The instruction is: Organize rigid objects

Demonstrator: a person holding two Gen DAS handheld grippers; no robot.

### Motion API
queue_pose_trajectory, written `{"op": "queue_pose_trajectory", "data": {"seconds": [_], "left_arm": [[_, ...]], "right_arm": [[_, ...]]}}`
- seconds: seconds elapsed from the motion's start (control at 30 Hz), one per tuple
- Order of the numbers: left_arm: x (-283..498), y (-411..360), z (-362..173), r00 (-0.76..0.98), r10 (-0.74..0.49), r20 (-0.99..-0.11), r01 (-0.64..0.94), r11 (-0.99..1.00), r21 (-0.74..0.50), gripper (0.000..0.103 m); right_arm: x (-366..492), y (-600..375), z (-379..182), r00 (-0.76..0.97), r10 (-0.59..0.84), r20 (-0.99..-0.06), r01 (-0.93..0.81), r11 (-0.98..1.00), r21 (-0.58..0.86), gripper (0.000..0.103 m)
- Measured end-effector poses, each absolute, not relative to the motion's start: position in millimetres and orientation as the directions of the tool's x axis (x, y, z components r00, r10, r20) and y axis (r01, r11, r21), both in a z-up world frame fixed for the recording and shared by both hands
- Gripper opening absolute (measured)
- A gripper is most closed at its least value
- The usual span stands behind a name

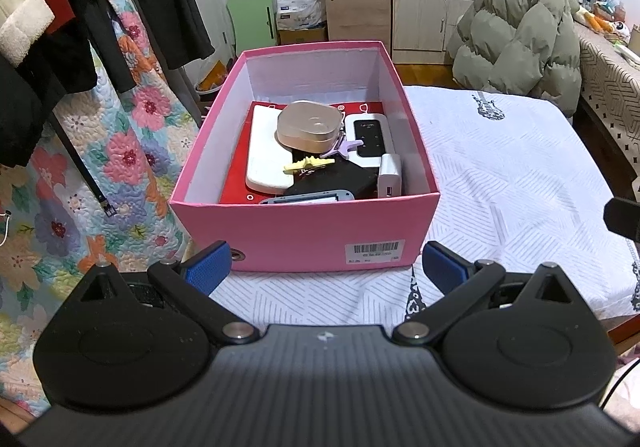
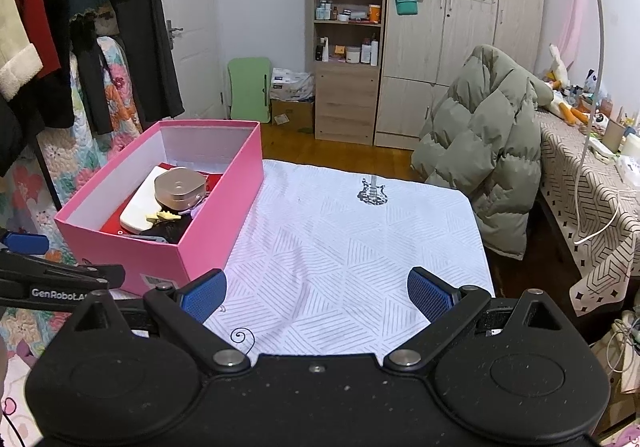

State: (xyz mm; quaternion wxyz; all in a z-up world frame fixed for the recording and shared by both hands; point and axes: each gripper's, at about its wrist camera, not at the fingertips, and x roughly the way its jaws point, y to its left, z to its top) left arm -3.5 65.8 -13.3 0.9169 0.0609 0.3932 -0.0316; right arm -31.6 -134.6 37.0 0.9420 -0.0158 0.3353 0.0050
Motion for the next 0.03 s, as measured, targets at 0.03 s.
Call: {"op": "queue_pose_trajectory", "data": {"seconds": [0.03], "left_arm": [[-3.4,64.9,-14.5,0.686,-0.009,-0.727,0.109,0.990,0.090,0.103]], "right_arm": [[-32.0,-134.5,36.9,0.777,-0.002,-0.630,-0.020,0.999,-0.028,0.099]]}}
